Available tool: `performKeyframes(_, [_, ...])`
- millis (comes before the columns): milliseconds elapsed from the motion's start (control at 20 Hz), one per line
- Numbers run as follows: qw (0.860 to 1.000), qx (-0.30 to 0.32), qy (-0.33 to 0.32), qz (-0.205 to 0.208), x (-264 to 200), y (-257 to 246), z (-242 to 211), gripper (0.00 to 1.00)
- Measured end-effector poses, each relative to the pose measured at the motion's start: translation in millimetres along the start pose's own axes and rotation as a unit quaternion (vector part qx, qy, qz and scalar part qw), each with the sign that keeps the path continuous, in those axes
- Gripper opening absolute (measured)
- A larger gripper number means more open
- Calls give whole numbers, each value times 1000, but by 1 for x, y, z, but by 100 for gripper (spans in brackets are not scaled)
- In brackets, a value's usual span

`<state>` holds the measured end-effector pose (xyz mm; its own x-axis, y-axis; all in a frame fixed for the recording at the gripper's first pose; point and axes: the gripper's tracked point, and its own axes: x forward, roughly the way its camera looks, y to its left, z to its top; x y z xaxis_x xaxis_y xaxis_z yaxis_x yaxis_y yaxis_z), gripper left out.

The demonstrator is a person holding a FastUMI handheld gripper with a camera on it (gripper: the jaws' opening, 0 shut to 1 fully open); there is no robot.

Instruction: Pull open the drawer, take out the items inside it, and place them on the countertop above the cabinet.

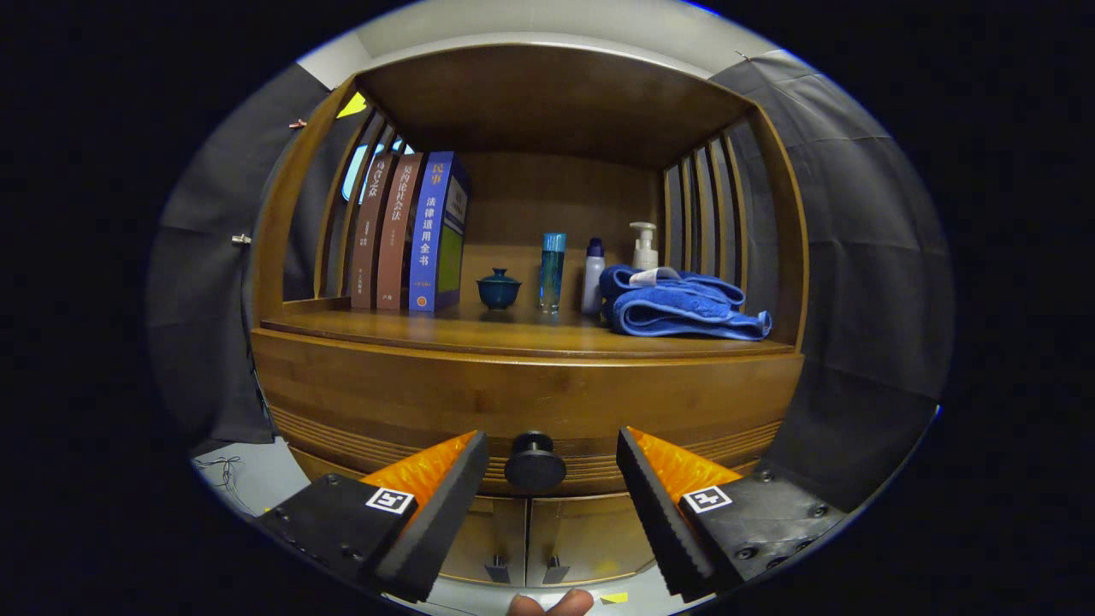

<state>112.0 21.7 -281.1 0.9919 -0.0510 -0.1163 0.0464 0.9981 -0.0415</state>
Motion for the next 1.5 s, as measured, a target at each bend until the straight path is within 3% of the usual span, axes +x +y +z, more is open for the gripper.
performKeyframes(250, [999,4,31,3,20,6,-28,95])
performKeyframes(500, [1000,-5,27,2,19,10,-31,55])
performKeyframes(650, [999,-28,25,6,19,10,-30,49])
performKeyframes(700, [1000,-18,22,10,18,11,-27,39])
performKeyframes(800, [1000,3,24,14,23,12,-32,39])
performKeyframes(850, [1000,3,22,13,15,8,-26,30])
performKeyframes(1000, [1000,4,28,8,9,9,-31,31])
performKeyframes(1500, [999,-8,42,16,-76,0,-36,30])
